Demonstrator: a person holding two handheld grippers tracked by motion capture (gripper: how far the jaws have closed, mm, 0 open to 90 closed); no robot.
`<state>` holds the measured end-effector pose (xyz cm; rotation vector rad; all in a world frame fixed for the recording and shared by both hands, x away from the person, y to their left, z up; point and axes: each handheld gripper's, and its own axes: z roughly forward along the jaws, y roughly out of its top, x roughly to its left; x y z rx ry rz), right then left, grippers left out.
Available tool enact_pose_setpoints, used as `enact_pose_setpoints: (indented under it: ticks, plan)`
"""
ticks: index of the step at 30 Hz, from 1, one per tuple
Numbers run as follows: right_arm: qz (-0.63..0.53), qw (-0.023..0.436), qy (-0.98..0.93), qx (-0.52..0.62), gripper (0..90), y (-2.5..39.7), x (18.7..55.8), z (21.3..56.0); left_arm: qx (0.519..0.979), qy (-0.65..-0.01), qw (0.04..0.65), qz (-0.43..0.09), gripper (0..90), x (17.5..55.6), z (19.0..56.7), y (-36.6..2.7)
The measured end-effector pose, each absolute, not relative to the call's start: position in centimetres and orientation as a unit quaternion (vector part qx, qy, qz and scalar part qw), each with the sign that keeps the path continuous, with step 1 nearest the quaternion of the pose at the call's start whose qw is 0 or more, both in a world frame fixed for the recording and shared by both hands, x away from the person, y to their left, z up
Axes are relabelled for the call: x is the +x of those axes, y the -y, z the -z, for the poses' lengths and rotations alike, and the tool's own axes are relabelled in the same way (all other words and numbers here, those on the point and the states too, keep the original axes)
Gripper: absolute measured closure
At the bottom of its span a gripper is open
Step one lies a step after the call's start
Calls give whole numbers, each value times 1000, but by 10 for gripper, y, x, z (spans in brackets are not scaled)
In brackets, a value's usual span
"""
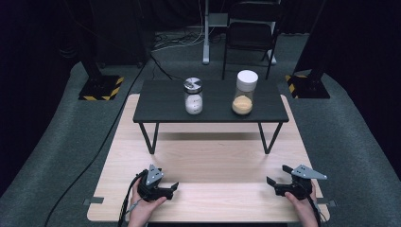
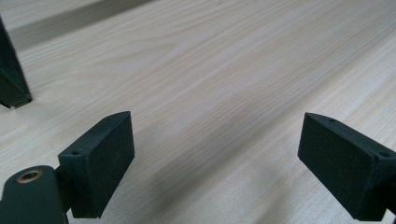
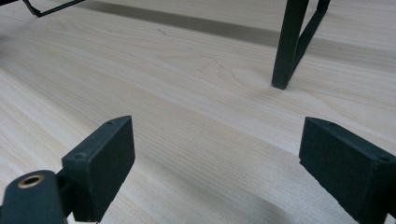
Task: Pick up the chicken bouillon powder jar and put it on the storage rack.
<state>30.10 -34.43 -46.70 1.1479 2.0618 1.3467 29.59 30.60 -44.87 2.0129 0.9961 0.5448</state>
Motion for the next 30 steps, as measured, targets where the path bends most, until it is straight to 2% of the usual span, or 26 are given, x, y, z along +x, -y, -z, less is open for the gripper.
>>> enact_pose_setpoints:
  ticks: [30]
  plan:
    - [-480,208,-748,409,95,342,302,465,809,-385,389,-215,102,298,446,-299]
